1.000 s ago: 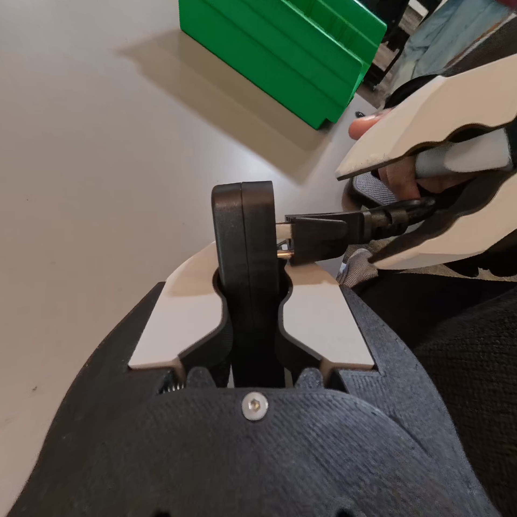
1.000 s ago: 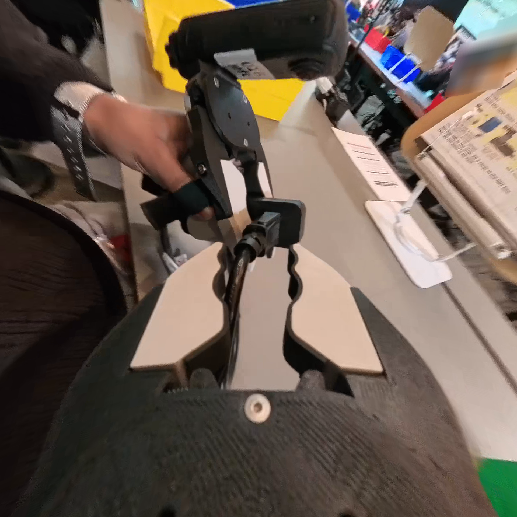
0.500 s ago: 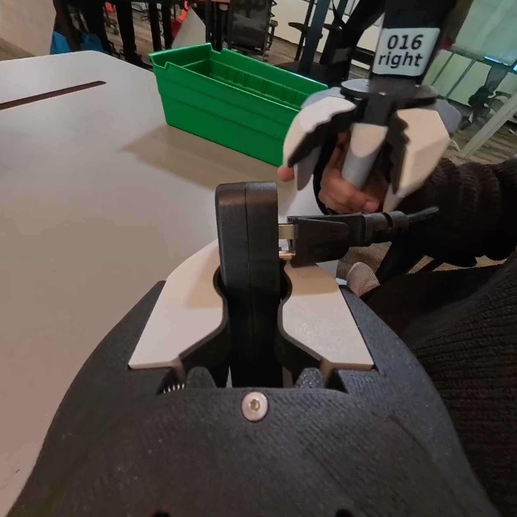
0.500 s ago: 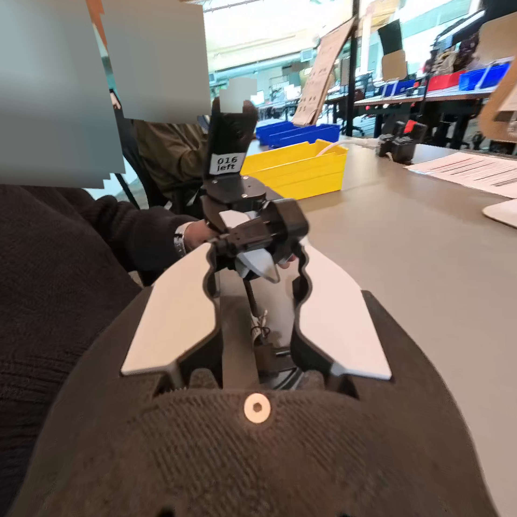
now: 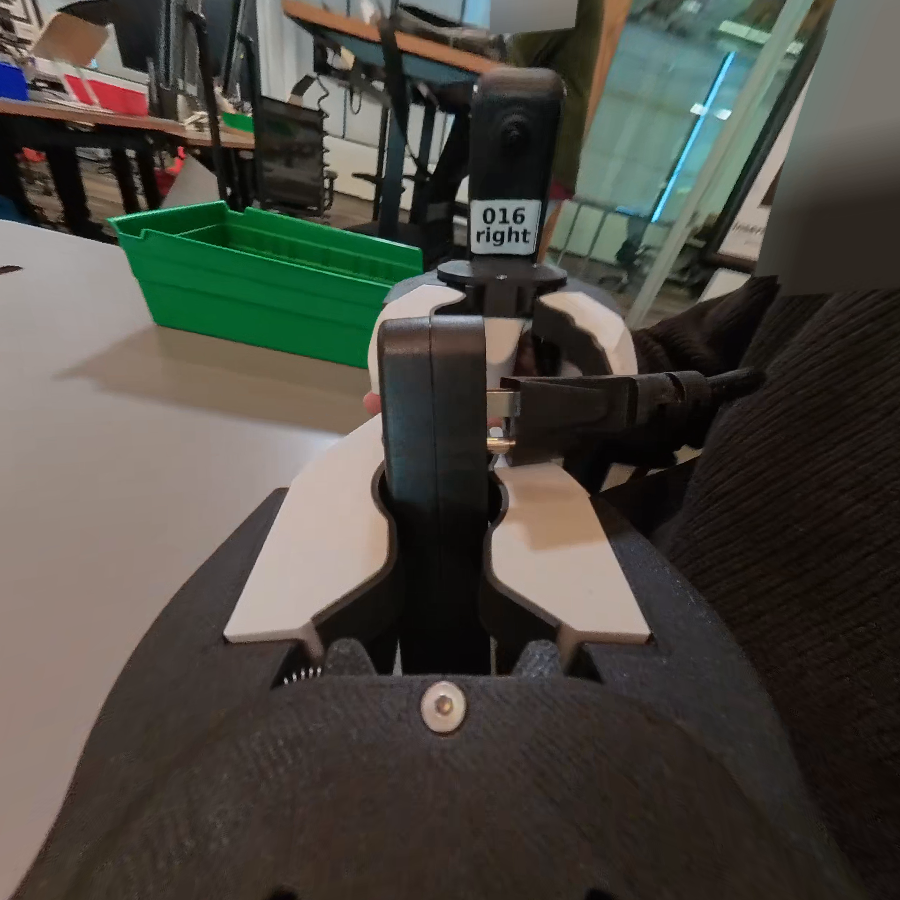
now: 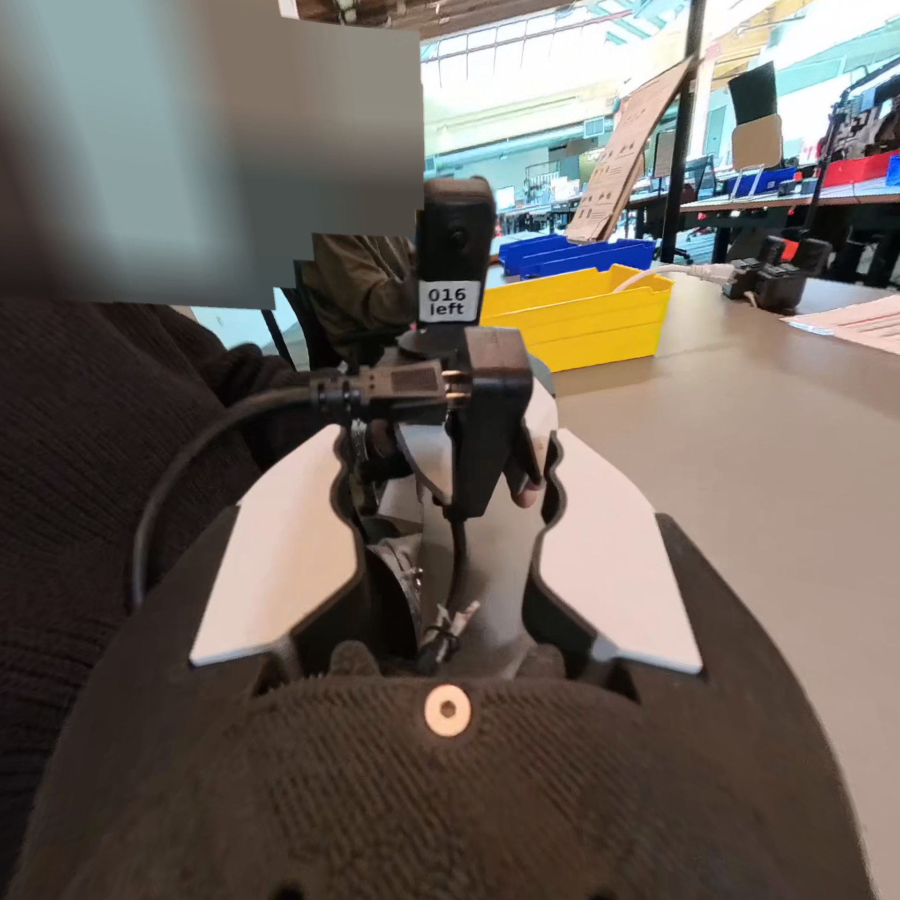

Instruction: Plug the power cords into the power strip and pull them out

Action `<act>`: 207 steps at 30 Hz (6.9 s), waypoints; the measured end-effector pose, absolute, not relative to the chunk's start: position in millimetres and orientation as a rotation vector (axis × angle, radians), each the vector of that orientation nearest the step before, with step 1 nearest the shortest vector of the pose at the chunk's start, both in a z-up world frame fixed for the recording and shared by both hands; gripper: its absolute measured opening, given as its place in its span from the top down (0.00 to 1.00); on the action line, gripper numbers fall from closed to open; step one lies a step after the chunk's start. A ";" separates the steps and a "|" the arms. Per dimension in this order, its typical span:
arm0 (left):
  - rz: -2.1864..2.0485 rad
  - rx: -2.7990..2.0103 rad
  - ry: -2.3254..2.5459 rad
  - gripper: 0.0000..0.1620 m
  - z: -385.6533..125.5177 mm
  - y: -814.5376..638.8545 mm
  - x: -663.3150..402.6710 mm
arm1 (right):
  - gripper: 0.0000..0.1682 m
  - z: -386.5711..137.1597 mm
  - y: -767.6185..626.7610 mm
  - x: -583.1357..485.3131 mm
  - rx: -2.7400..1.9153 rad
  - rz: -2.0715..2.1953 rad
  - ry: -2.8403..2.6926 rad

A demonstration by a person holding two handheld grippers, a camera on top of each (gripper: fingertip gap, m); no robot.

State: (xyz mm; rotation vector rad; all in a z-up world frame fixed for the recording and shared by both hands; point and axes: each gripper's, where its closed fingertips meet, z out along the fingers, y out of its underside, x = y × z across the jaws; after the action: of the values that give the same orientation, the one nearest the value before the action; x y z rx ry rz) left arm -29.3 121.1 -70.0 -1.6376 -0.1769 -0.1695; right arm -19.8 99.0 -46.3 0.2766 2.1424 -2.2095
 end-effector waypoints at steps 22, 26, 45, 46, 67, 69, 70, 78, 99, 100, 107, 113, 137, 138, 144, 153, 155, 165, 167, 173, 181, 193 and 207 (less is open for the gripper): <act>-0.355 -1.611 -0.234 0.71 -77.1 130.7 -18.8 | 0.59 -48.3 103.8 -21.4 0.314 -2.197 2.133; -0.366 -1.579 -0.210 0.63 -69.6 125.7 -18.2 | 0.59 -46.3 109.1 -26.0 0.346 -2.198 2.105; -0.406 -1.509 -0.158 0.55 -53.4 111.1 -17.4 | 0.60 -60.9 106.6 -21.8 0.283 -2.093 2.279; -0.400 -1.523 -0.156 0.55 -53.5 110.4 -17.3 | 0.60 -61.3 106.1 -21.6 0.283 -2.091 2.283; -0.375 -1.392 -0.224 0.56 -44.8 111.1 -20.8 | 0.60 -57.7 107.0 -22.7 0.358 -2.107 2.193; -0.381 -1.376 -0.240 0.56 -44.6 111.5 -21.6 | 0.60 -57.8 107.3 -23.2 0.368 -2.104 2.180; -0.383 -1.373 -0.245 0.56 -45.0 111.7 -21.9 | 0.60 -58.3 107.5 -23.5 0.373 -2.099 2.175; -0.378 -1.374 -0.255 0.56 -47.1 112.4 -23.3 | 0.60 -60.5 108.0 -24.4 0.400 -2.073 2.164; -0.366 -1.361 -0.278 0.56 -48.6 112.9 -28.1 | 0.61 -62.2 108.4 -28.0 0.450 -2.048 2.142; -0.367 -1.360 -0.280 0.56 -48.8 113.0 -28.6 | 0.61 -62.4 108.5 -28.4 0.453 -2.045 2.141; -0.392 -1.329 -0.299 0.56 -45.7 111.1 -32.2 | 0.61 -58.0 106.5 -31.8 0.464 -2.109 2.084; -0.400 -1.293 -0.314 0.57 -40.6 110.2 -33.3 | 0.61 -54.1 106.8 -32.6 0.455 -2.161 2.029; -0.417 -1.277 -0.353 0.57 -41.0 110.8 -37.9 | 0.42 -44.2 106.4 -32.5 0.469 -2.194 1.818; -0.417 -1.274 -0.351 0.57 -40.4 111.2 -37.5 | 0.41 -44.4 106.4 -32.4 0.469 -2.193 1.811; -0.400 -1.274 -0.362 0.57 -40.1 110.5 -37.8 | 0.42 -40.6 104.9 -31.8 0.451 -2.195 1.767; -0.376 -1.276 -0.378 0.57 -42.2 104.1 -34.9 | 0.44 -42.8 92.8 -30.9 0.411 -2.152 1.755; -0.374 -1.271 -0.384 0.57 -42.1 103.3 -35.1 | 0.44 -42.7 91.8 -31.0 0.406 -2.149 1.748; -0.385 -1.269 -0.392 0.57 -43.6 104.2 -36.1 | 0.44 -43.9 92.9 -32.0 0.402 -2.150 1.747; -0.390 -1.271 -0.394 0.57 -44.0 104.1 -35.9 | 0.44 -44.2 92.4 -31.9 0.401 -2.150 1.744; -0.398 -1.267 -0.398 0.57 -44.8 103.3 -35.9 | 0.44 -45.0 91.3 -32.2 0.403 -2.149 1.736; -0.406 -1.262 -0.409 0.57 -46.4 103.1 -38.1 | 0.44 -46.7 91.1 -34.2 0.415 -2.142 1.725; -0.398 -1.231 -0.423 0.57 -40.5 97.7 -42.7 | 0.47 -41.4 96.6 -40.2 0.438 -2.177 1.683; -0.395 -1.164 -0.492 0.57 -37.6 85.9 -56.8 | 0.49 -40.0 98.8 -42.5 0.448 -2.197 1.693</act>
State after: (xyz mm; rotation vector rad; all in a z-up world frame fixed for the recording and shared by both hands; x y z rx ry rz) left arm -56.8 85.9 -37.6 -1.1636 -0.4919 -0.3955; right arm -42.5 98.8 -40.0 0.4476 1.6927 -2.1975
